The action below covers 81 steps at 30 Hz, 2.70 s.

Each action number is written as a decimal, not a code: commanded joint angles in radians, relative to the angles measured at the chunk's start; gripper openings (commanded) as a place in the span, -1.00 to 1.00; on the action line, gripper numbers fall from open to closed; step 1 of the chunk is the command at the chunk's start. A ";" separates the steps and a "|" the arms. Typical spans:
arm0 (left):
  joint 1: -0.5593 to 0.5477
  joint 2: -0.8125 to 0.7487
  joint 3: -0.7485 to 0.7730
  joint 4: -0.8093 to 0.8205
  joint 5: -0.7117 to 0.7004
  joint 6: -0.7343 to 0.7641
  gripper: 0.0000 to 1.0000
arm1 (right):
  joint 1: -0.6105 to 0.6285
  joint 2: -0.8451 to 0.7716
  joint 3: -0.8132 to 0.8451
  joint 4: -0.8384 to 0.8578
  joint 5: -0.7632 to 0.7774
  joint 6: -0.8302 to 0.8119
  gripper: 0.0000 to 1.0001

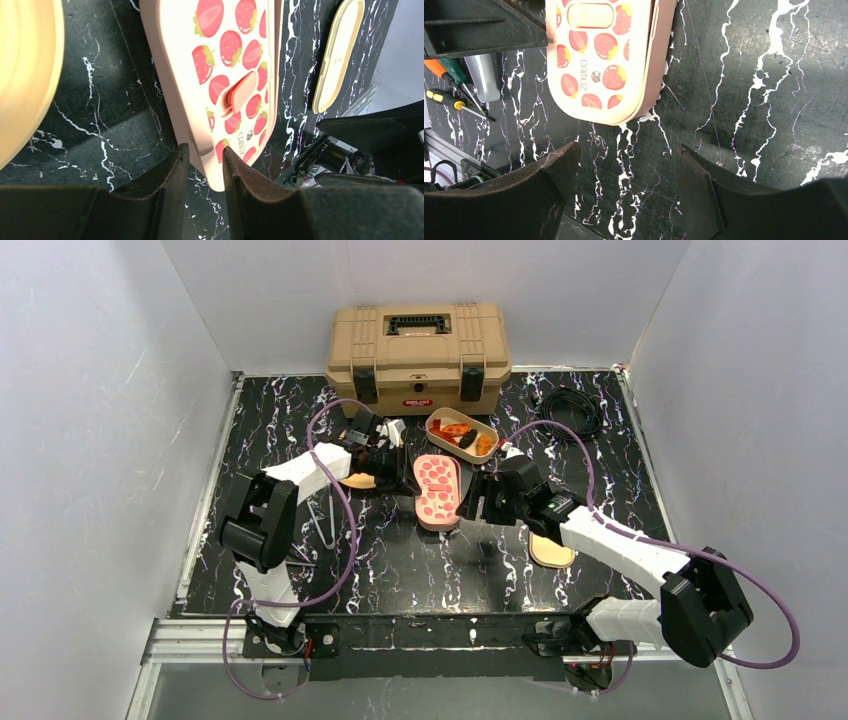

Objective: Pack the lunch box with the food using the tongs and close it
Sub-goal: Close the box lid on the packing box.

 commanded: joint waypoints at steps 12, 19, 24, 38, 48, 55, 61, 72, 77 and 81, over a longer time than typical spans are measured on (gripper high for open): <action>-0.009 0.055 0.047 -0.013 0.021 0.004 -0.74 | -0.001 0.012 0.001 0.006 0.021 -0.008 0.54; -0.009 0.073 0.051 -0.012 0.040 -0.007 -0.88 | 0.000 0.014 -0.001 0.007 0.022 -0.006 0.54; -0.009 0.066 0.036 0.002 0.039 -0.030 -0.99 | -0.001 0.021 -0.003 0.011 0.022 -0.005 0.54; -0.009 0.004 -0.103 0.177 0.050 -0.193 -1.00 | 0.000 0.031 -0.008 0.017 0.027 0.003 0.54; -0.010 0.007 -0.118 0.190 0.039 -0.211 -1.00 | 0.001 0.037 -0.008 0.017 0.035 0.002 0.54; -0.016 0.007 -0.110 0.171 0.013 -0.188 -0.98 | -0.001 0.047 -0.014 0.028 0.037 0.002 0.55; -0.040 -0.002 -0.090 0.134 -0.023 -0.152 -0.87 | 0.000 0.067 -0.011 0.049 0.046 0.010 0.55; -0.050 -0.018 -0.110 0.162 -0.028 -0.186 -0.88 | 0.001 0.133 -0.011 0.165 0.029 0.050 0.50; -0.050 -0.020 -0.119 0.172 -0.033 -0.199 -0.90 | 0.003 0.180 -0.015 0.241 0.004 0.078 0.39; -0.050 -0.025 -0.139 0.200 -0.032 -0.225 -0.94 | 0.004 0.218 -0.015 0.271 0.002 0.094 0.27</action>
